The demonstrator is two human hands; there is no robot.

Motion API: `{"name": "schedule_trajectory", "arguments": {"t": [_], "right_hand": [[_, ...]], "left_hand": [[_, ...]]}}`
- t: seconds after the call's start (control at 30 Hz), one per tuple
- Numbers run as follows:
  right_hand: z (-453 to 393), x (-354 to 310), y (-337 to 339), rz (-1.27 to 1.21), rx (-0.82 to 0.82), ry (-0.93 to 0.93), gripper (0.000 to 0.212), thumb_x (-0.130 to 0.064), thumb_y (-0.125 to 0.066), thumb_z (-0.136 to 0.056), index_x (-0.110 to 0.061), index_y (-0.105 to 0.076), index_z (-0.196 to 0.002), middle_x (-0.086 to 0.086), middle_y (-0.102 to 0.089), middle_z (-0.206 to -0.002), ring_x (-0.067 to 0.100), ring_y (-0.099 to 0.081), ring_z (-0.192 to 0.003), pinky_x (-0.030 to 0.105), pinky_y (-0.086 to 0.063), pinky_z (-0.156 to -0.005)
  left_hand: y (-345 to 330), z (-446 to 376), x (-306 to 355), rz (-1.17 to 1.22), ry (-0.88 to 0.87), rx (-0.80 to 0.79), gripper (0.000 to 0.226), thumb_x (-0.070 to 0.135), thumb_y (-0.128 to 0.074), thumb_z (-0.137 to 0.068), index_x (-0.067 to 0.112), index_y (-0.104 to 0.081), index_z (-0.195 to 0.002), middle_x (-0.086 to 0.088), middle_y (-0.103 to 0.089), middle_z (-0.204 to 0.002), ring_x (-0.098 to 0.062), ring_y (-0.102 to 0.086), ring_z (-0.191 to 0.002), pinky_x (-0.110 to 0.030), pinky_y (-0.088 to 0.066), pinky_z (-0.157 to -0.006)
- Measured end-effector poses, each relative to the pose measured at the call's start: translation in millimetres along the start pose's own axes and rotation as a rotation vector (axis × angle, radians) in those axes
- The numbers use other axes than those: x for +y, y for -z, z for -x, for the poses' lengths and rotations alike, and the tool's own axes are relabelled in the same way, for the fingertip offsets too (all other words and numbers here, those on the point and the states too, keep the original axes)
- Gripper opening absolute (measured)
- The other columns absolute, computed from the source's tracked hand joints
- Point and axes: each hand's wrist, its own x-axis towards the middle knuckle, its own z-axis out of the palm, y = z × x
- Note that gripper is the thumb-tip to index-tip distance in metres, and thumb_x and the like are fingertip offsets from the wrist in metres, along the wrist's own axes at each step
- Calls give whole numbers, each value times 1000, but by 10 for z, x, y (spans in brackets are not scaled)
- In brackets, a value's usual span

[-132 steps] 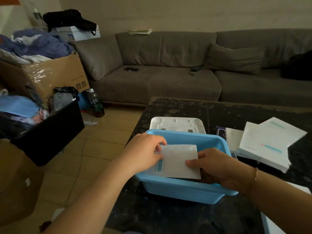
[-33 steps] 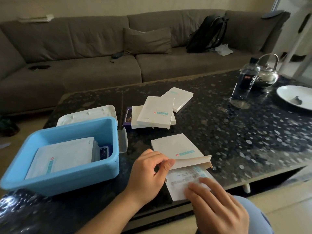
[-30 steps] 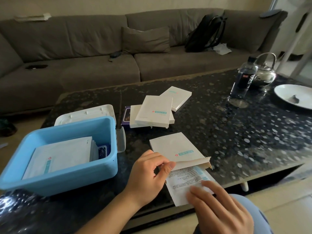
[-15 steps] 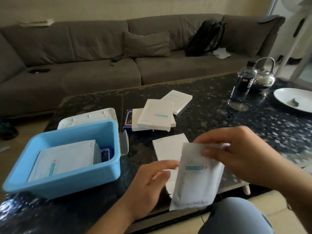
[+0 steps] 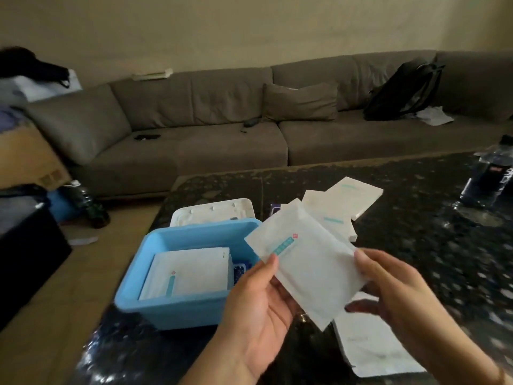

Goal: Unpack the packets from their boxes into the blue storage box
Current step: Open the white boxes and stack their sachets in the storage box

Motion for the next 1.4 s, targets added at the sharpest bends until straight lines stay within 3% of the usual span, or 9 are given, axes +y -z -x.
{"name": "schedule_trajectory", "arguments": {"t": [0.17,0.33,0.47,0.6,0.67,0.83,0.93,1.07,1.4], "right_hand": [[-60,-7,-180,-105,-144,-116,40,-32,-63,-76,2,-73,-93,16,-68,-77,22,-64,-60,31,-53,-47],[-200,-221,-348,-4,-175,-101,37,-26,-64,-80,6,-71,-97,16,-70,-76,23,-63,-56,30,-51,-42],[-331,-320,-651,-17,-190,-119,28,-27,-60,-91,-4,-70,-103,13,-74,-88,22,-73,-68,34,-56,-50],[-459,-307,-1067,-110,-235,-192,22,-31,-61,-92,-16,-68,-107,17,-71,-107,36,-69,-101,46,-58,-80],[-523,-322,-1239,-77,-280,-183,18,-24,-60,-93,-17,-68,-108,16,-70,-111,37,-66,-106,45,-55,-81],[-721,-331,-1577,84,-297,-139,18,-21,-60,-94,-19,-65,-112,9,-68,-110,28,-65,-99,37,-57,-66],[-797,-224,-1768,194,-309,-144,19,-20,-64,-92,-20,-64,-111,9,-69,-107,26,-68,-92,35,-57,-53],[-861,-81,-1937,277,-329,-165,17,-14,-65,-91,-18,-66,-108,10,-68,-104,26,-68,-90,39,-60,-62],[-889,32,-2091,450,-347,-131,19,-17,-69,-88,-21,-65,-106,6,-66,-103,22,-67,-91,38,-60,-76]], "left_hand": [[142,102,186,27,-44,23,16,15,-59,-92,11,-68,-105,-19,-75,-102,-32,-74,-92,-53,-55,-87],[534,80,574,-456,-253,9,37,31,-65,-82,14,-68,-115,-12,-76,-102,-28,-75,-91,-37,-61,-70],[755,121,850,-565,-303,48,49,36,-73,-68,10,-72,-109,-15,-77,-96,-26,-75,-76,-27,-57,-57],[883,172,1013,-456,-284,45,35,28,-71,-72,10,-77,-101,-19,-76,-94,-23,-74,-70,-26,-59,-56],[969,186,1156,-477,-318,93,27,30,-67,-75,11,-80,-89,-18,-76,-91,-23,-74,-67,-26,-59,-55],[1280,80,1629,-887,-755,500,9,19,-65,-92,16,-73,-93,-3,-77,-85,-12,-73,-77,-26,-57,-71],[1370,-19,1802,-1274,-974,550,14,14,-68,-90,22,-72,-100,9,-74,-89,1,-68,-83,-15,-55,-77],[1399,-119,1796,-1608,-809,397,19,16,-70,-89,27,-72,-105,22,-67,-91,13,-60,-84,2,-44,-73],[1523,-334,1601,-1955,-484,161,41,34,-76,-83,37,-63,-122,20,-66,-109,1,-56,-103,-28,-49,-97]]}}
